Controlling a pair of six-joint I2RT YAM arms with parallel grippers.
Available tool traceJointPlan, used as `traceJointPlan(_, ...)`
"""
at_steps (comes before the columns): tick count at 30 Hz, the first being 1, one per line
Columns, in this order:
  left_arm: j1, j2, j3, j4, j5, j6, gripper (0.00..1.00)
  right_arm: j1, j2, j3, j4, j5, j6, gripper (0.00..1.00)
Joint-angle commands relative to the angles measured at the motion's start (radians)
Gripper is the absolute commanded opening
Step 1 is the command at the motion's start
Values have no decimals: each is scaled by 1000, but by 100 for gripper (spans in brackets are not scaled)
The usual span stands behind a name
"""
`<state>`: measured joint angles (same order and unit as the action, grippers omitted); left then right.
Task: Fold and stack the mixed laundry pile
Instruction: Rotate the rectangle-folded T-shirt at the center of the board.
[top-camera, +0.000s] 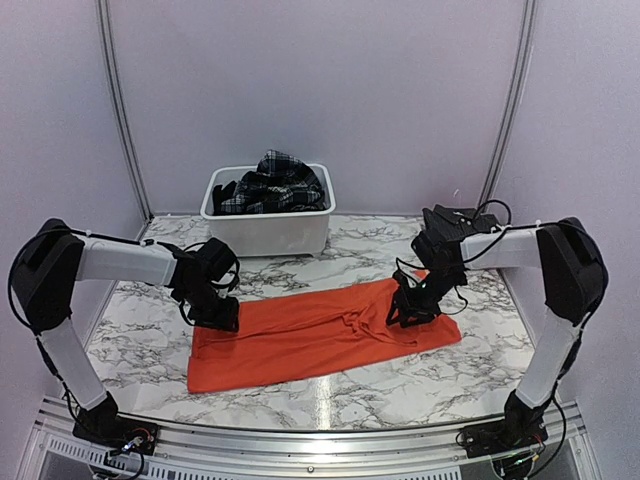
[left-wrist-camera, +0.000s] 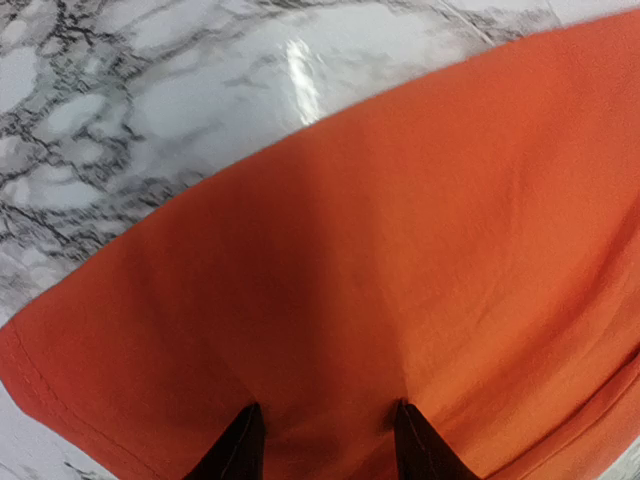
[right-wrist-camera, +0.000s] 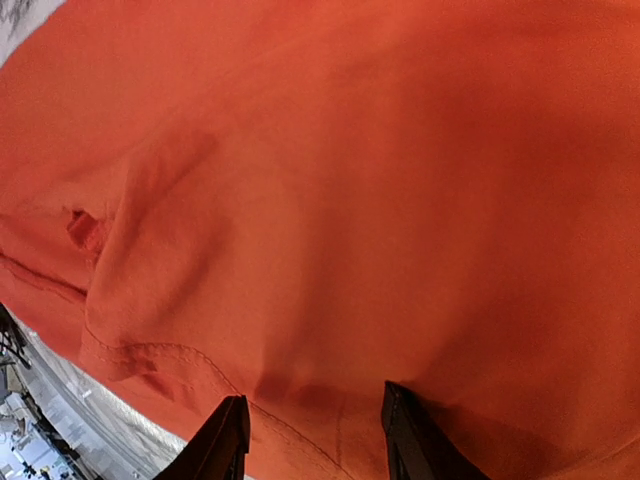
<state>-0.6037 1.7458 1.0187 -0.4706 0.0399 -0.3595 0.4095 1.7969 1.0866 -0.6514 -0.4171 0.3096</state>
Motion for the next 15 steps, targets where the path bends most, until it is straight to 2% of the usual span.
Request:
traceJointPlan(1,-91,-35,-83,-48,29,-110,46,-92,175,150,24,94,-85,46)
traceJointPlan(4,-175,-73,-99,-46,60,-188,45,-100,262,377,-61,116,-148,46)
traceJointPlan(8,-290,-153,-40,-45,18,-207,47,-100,231,553,-170,115,-177,47)
traceJointPlan(12,-275,-204,36,-57,-49,-167,50,-98,108,477,-195,108,-168,48)
traceJointPlan(15,-271,-159,104,-58,-102,-98,51,-97,31,352,-177,120,-132,47)
